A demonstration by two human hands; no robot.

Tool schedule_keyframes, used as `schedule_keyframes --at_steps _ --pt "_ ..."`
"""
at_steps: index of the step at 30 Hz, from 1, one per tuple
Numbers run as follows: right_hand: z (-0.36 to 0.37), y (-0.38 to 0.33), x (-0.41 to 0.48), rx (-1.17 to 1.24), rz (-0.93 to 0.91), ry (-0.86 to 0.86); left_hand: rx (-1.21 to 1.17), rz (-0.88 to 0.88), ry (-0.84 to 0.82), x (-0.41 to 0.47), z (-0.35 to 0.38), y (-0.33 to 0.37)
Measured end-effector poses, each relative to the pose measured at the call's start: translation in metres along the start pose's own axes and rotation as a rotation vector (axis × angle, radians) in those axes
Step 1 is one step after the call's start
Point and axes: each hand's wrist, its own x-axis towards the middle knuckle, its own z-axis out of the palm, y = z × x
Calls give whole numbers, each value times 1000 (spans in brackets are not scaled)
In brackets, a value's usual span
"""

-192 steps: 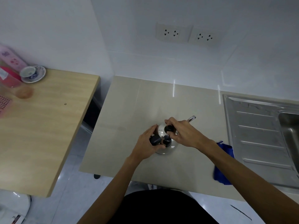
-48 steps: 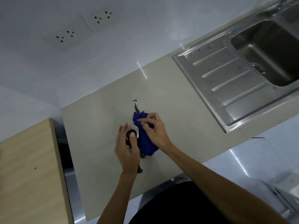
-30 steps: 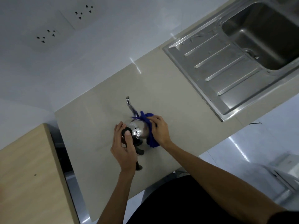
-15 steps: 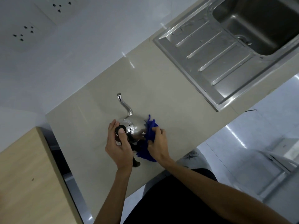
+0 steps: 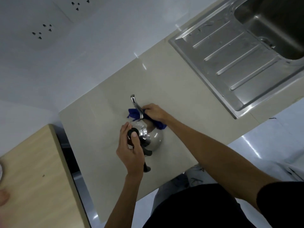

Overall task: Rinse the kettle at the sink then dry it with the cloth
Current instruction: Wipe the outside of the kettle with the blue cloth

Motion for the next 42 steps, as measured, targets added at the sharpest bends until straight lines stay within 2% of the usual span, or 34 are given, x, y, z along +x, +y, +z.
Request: schedule_keyframes --at_steps 4,7,12,15,17,19,21,24,26,30,37,42 --pt "-14 -16 10 249 92 -168 9 -14 -2 1 2 4" --pt "-27 -10 5 310 118 -164 114 43 -77 6 0 4" --pt "-55 22 -19 423 149 -8 392 403 -282 24 -8 -5" --pt "-65 46 -47 465 144 -4 476 536 -341 25 -19 -7" --pt "-66 63 -67 477 132 -53 490 511 -352 13 -26 -4" --pt "-65 79 -84 485 141 -95 475 384 -313 -8 -28 4" --pt "-61 91 -94 460 156 -105 449 161 -219 -31 -24 14" --pt "-53 93 -86 446 121 11 383 -204 -57 -46 -10 29" --pt "-43 85 -77 472 74 57 293 -347 -1 -44 0 36" --pt "-18 68 -64 412 -18 57 241 -320 42 -34 9 34" --pt "2 57 -52 395 -96 162 114 -99 -152 15 5 13" --pt "19 40 -67 440 -124 200 59 -19 -209 38 10 6"
